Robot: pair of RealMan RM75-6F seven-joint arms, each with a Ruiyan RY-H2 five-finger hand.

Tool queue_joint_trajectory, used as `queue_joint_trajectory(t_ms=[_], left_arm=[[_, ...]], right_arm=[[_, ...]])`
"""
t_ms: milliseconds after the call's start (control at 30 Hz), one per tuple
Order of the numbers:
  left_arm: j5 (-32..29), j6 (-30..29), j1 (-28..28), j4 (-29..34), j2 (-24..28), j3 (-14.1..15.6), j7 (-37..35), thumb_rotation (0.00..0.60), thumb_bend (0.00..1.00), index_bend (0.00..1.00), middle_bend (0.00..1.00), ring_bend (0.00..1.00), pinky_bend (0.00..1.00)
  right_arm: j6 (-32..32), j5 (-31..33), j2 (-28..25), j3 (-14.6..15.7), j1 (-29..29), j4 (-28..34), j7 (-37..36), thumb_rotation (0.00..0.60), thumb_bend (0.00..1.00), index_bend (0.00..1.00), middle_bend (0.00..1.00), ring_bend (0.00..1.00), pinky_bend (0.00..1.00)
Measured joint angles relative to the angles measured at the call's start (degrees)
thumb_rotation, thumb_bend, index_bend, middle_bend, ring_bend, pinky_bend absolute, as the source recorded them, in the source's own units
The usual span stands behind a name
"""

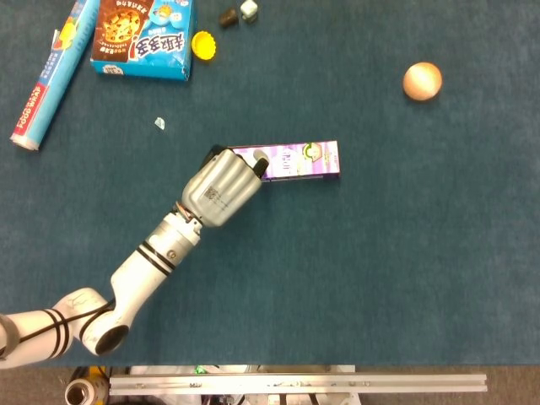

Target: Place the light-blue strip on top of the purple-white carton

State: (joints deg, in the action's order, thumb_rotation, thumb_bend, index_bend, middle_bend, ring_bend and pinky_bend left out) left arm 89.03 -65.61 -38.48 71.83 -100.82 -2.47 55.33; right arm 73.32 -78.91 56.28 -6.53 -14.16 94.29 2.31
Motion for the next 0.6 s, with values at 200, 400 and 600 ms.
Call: queue_joint_trajectory(t_ms=[200,400,600], left_arm=[[-2.14,-1.59,1.46,4.83,2.83,-1.42,-0.87,0.600,0.14,0.30,0.73,0.81,0.98],[-6.47,-3.20,3.74,11.40,6.89,-3.18,-1.43,0.600,0.14,0.29,0.67,0.71,0.98],[-11.11,-6.02,6.93,17.95,13.04,-5.22,-4.79,0.600,0.15,0.29,0.65,0.68,0.97]], right_arm=[[-0.05,-0.81,-0.57,-0.11,-0.40,0.86,0.34,0.600,0.19,0.16,0.44,0.34,0.43],[-1.36,-2.57,-1.10,-0.19,-1.90,2.38,0.55,0.600,0.19,0.16,0.44,0.34,0.43],[-4.34,-4.67,-1.40,-0.41,-4.82,4.37,1.12,0.600,0.22,0.16,0.44,0.34,0.43]])
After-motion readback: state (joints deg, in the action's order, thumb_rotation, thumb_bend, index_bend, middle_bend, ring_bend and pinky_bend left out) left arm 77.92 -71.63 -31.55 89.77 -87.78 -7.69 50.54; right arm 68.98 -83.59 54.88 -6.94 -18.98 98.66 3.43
